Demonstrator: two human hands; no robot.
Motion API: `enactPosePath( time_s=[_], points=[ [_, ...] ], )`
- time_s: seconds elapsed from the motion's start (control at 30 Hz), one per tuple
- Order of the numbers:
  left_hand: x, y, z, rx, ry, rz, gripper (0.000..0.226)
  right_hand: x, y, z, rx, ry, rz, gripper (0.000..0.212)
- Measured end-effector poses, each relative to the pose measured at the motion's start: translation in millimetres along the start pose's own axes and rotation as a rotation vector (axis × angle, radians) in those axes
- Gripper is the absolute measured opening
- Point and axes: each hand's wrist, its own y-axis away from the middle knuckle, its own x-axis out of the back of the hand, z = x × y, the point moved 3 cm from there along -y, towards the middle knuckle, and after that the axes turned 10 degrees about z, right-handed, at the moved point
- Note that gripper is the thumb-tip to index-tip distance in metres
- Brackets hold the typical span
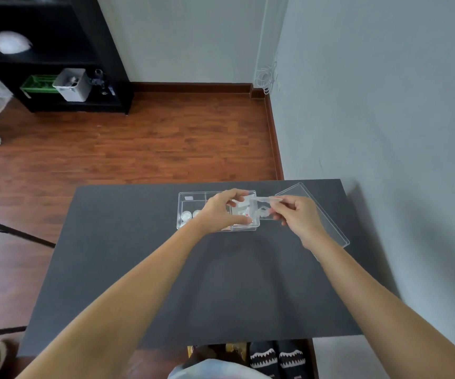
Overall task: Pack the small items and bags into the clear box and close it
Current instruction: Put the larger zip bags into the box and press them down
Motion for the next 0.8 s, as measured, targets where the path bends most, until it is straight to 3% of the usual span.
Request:
enactPosePath(
  time_s=[0.17,0.37,0.5,0.6,0.8],
  points=[
    [4,-8,5,0.053,0.070,0.202,0.012,-29,-21,-5,0.007,0.092,-0.034,0.016],
    [4,-21,-11,0.163,-0.016,0.309,0.005,-47,-42,5,0.105,0.302,0.044,0.008],
    [0,-29,-20,0.162,-0.149,0.314,0.005,-53,-44,13,0.168,0.393,0.109,0.027],
    [-3,-34,-21,0.121,-0.304,0.310,0.008,-57,-36,16,0.373,0.482,0.113,0.044],
    [-10,-43,-25,-0.039,-0.534,0.345,0.048,-64,-36,25,0.625,0.844,-0.041,0.044]
  ],
)
